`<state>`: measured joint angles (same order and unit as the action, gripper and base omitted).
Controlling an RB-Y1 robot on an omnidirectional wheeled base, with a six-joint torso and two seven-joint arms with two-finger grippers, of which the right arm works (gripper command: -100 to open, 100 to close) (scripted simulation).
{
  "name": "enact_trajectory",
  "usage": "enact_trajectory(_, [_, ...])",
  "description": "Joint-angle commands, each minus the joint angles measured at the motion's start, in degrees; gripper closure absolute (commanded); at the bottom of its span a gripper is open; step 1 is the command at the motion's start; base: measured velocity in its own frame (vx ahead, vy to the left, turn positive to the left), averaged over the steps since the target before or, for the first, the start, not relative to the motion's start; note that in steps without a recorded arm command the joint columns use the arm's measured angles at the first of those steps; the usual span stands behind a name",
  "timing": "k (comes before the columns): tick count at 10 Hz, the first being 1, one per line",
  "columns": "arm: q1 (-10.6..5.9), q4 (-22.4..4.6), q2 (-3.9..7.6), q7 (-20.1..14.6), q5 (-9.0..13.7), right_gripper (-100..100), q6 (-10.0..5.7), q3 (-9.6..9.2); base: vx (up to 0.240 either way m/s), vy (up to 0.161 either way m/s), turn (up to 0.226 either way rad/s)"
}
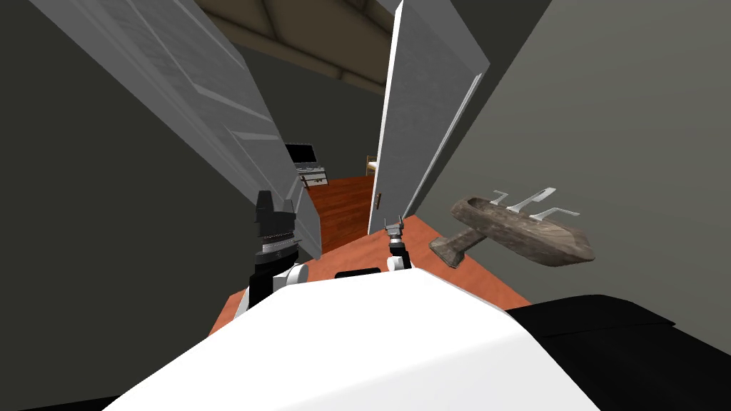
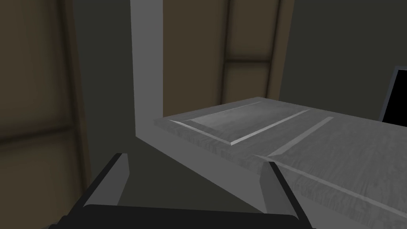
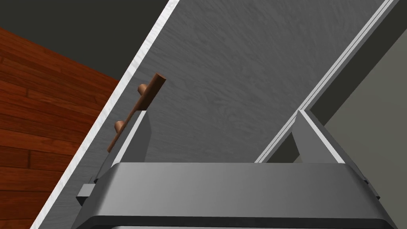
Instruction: Push the door open
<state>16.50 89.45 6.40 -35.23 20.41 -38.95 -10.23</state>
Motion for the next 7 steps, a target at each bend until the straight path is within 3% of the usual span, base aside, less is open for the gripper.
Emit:
enact_trajectory(1, [-0.68, -1.66, -0.01, -1.47, 1.02, -100, -0.26, -0.26, 0.061, -0.093, 0.204])
enact_trajectory(7, [-3.05, -8.88, 0.16, -7.55, 5.19, -100, -2.05, -1.52, 0.056, -0.115, 0.198])
